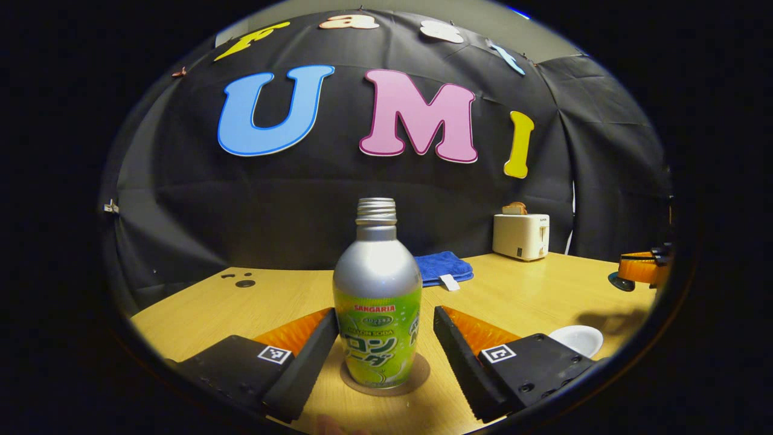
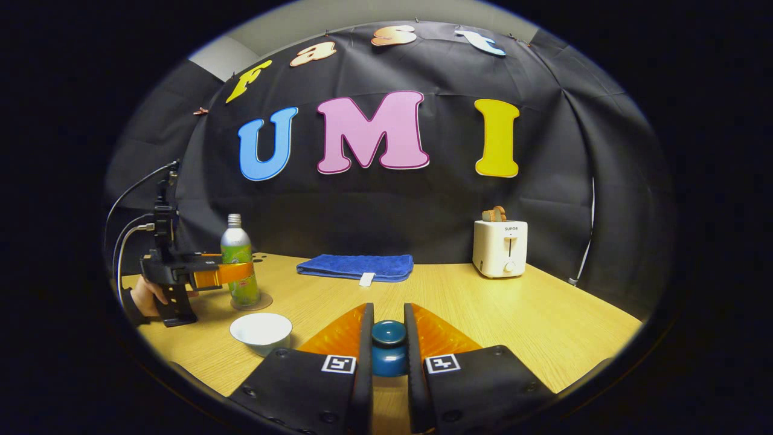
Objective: Open the teacup lid with one hand, grasp the water bottle and pour water into the teacup with the other hand; after pouring, place the water bottle on the coaster and then close the teacup lid.
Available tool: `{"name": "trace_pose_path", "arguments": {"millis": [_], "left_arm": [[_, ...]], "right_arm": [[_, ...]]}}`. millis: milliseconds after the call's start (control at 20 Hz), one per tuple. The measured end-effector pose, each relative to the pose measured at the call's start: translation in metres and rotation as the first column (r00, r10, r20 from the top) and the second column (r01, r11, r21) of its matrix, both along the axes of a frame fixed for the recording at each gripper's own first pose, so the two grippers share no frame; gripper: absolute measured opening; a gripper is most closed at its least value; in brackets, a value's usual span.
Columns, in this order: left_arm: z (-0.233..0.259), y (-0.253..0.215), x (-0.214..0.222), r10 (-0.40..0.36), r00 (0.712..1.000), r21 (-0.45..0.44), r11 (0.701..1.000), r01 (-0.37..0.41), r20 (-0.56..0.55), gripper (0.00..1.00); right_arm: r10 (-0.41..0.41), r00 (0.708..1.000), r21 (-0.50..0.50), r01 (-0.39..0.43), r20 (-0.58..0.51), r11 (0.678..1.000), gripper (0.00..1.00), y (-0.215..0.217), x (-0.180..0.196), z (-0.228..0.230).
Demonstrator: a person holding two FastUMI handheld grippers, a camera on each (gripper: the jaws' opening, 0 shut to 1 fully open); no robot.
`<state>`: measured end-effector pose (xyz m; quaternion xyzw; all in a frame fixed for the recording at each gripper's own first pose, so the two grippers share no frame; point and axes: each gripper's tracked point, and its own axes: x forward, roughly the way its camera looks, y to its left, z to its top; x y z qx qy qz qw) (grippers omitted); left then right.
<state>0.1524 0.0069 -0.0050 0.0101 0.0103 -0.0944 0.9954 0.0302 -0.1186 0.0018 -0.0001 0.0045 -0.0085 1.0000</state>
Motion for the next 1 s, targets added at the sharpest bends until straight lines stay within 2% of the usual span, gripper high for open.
{"name": "trace_pose_path", "arguments": {"millis": [200, 450, 600, 750, 1000], "left_arm": [[0.007, 0.011, -0.033, 0.031, 0.999, -0.022, 0.999, -0.03, 0.038, 0.98], [0.005, 0.027, -0.061, 0.049, 0.998, -0.016, 0.999, -0.048, 0.035, 0.98], [0.004, 0.051, -0.066, 0.128, 0.991, -0.018, 0.992, -0.128, 0.031, 0.98], [0.004, 0.05, -0.071, 0.135, 0.99, -0.018, 0.991, -0.134, 0.028, 0.98], [0.004, 0.063, -0.073, 0.192, 0.981, -0.018, 0.981, -0.192, 0.024, 0.98]], "right_arm": [[0.005, 1.0, 0.0, -0.005, 0.0, 1.0, 0.27, 0.002, -0.003, -0.001], [0.011, 1.0, -0.001, -0.011, 0.002, 1.0, 0.27, 0.008, -0.012, 0.0], [0.022, 1.0, 0.002, -0.022, -0.003, 1.0, 0.27, 0.023, -0.013, -0.001], [0.114, 0.993, 0.041, -0.113, -0.037, 0.993, 0.27, 0.068, -0.01, -0.006], [0.204, 0.976, -0.006, -0.205, -0.078, 0.979, 0.27, 0.118, 0.009, -0.004]]}}
